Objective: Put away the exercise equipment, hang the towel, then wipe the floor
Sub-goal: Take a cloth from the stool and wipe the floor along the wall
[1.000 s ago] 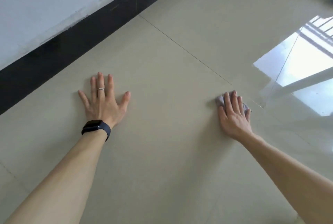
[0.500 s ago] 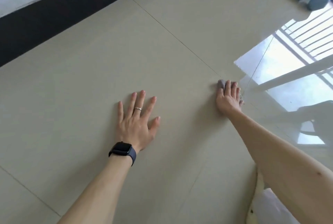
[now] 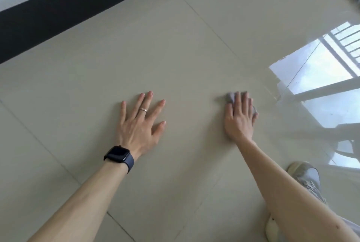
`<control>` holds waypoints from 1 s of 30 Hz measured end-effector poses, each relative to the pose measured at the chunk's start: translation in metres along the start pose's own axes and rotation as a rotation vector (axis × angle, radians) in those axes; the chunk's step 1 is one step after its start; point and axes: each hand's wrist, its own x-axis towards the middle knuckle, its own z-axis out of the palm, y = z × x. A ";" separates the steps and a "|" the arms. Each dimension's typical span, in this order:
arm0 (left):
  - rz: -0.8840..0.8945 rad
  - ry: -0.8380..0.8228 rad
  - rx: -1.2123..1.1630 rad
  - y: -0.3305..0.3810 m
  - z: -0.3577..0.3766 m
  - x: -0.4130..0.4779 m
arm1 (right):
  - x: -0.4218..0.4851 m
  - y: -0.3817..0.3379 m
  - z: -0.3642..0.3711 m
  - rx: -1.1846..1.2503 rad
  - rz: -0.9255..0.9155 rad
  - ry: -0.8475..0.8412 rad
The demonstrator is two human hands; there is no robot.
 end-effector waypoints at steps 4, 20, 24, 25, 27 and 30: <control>-0.148 0.048 0.016 -0.040 -0.011 -0.059 | -0.049 -0.043 0.028 0.019 0.050 0.006; -0.642 -0.048 -0.008 -0.161 -0.050 -0.092 | -0.056 -0.168 0.060 -0.111 -0.546 -0.088; -0.641 -0.035 -0.020 -0.162 -0.052 -0.093 | -0.047 -0.163 0.051 -0.319 -1.334 -0.257; -0.646 -0.041 -0.025 -0.162 -0.052 -0.093 | -0.023 -0.164 0.047 -0.335 -1.335 -0.226; -0.644 -0.047 -0.022 -0.161 -0.052 -0.092 | 0.028 -0.171 0.041 -0.282 -1.008 -0.139; -0.652 -0.055 -0.015 -0.164 -0.052 -0.093 | 0.075 -0.207 0.033 -0.033 -0.168 -0.108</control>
